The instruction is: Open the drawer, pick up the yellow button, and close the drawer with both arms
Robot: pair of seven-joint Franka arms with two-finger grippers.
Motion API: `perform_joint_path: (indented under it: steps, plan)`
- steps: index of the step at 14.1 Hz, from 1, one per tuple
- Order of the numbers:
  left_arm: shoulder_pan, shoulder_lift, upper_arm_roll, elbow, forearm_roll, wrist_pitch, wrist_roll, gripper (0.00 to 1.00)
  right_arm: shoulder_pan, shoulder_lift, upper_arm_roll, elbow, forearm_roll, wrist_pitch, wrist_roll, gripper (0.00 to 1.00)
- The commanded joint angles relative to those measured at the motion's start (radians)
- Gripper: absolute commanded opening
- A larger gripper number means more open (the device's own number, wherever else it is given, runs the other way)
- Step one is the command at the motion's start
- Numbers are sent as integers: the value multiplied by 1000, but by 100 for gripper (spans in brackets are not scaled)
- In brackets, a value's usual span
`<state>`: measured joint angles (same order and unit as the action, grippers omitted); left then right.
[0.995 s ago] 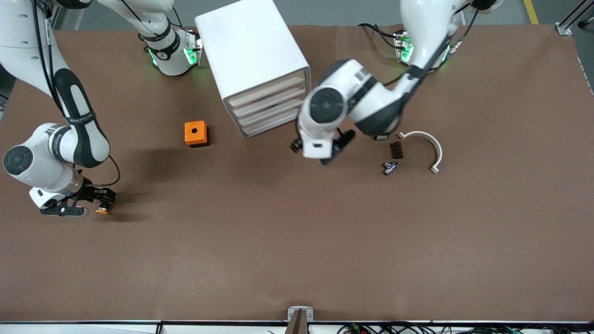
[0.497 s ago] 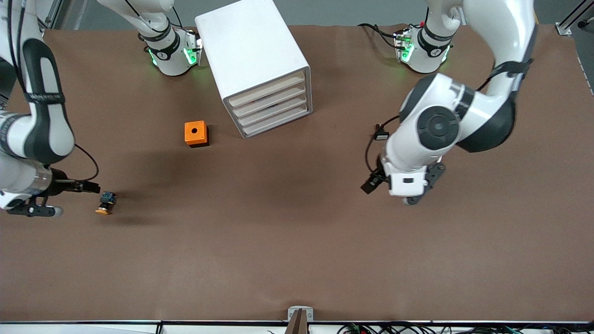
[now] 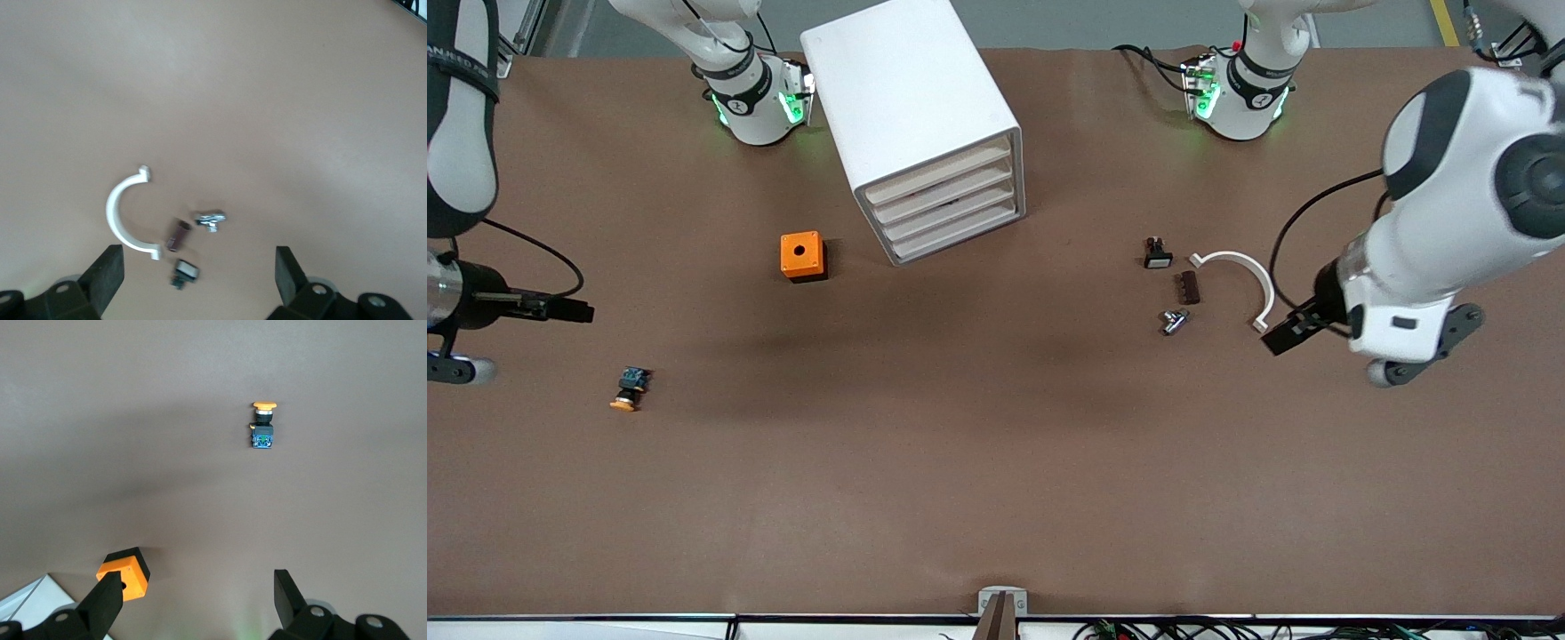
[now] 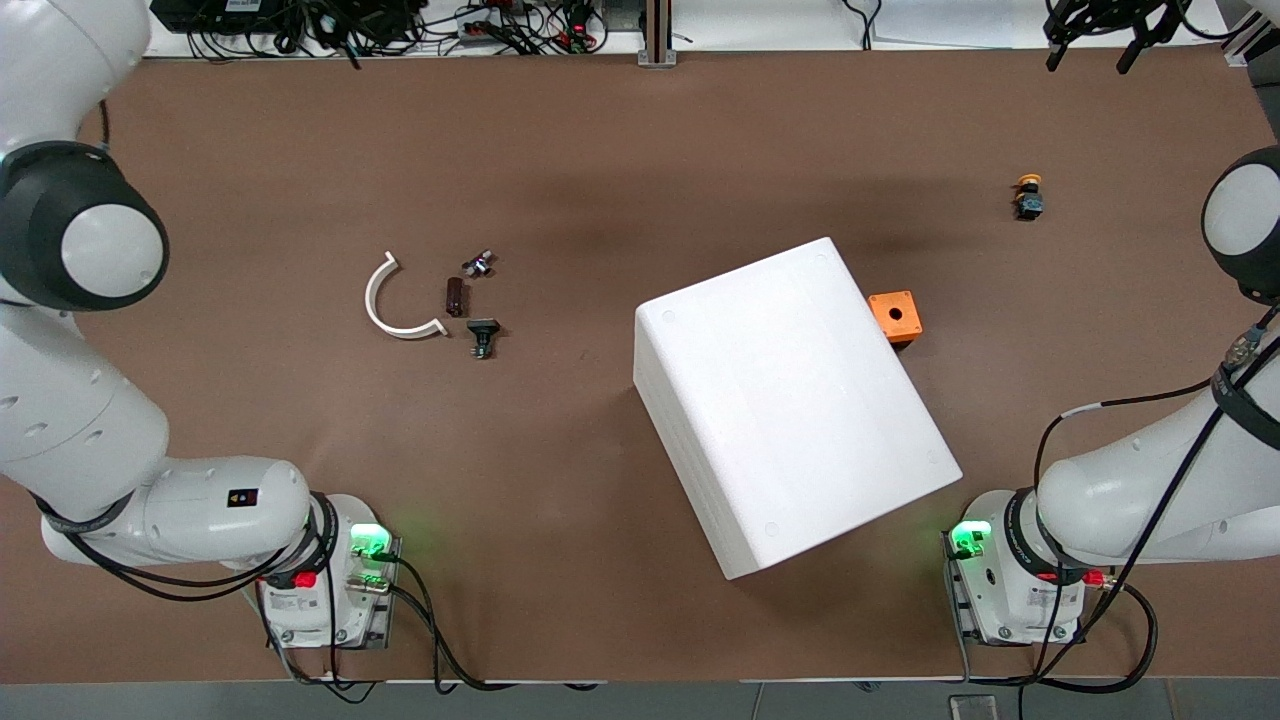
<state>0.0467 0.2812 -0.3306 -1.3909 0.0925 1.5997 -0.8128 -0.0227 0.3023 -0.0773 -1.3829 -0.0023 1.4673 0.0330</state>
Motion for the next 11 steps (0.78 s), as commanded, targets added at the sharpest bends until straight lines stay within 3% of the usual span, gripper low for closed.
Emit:
perform_joint_path:
  steps: [1, 3, 6, 11]
  plan:
    - [-18, -135, 86, -86, 1, -40, 192, 100, 1, -38, -2, 8, 2, -24, -22, 100]
    - [-33, -227, 163, -158, -69, -40, 369, 100, 1, -63, -1, 8, 5, -24, -68, 100]
    - [-108, -313, 284, -220, -83, -41, 496, 100, 12, -63, -6, 59, 2, -59, -73, 100]
    - [-97, -387, 240, -270, -86, -110, 531, 100, 15, -78, -6, 68, 7, -131, -68, 100]
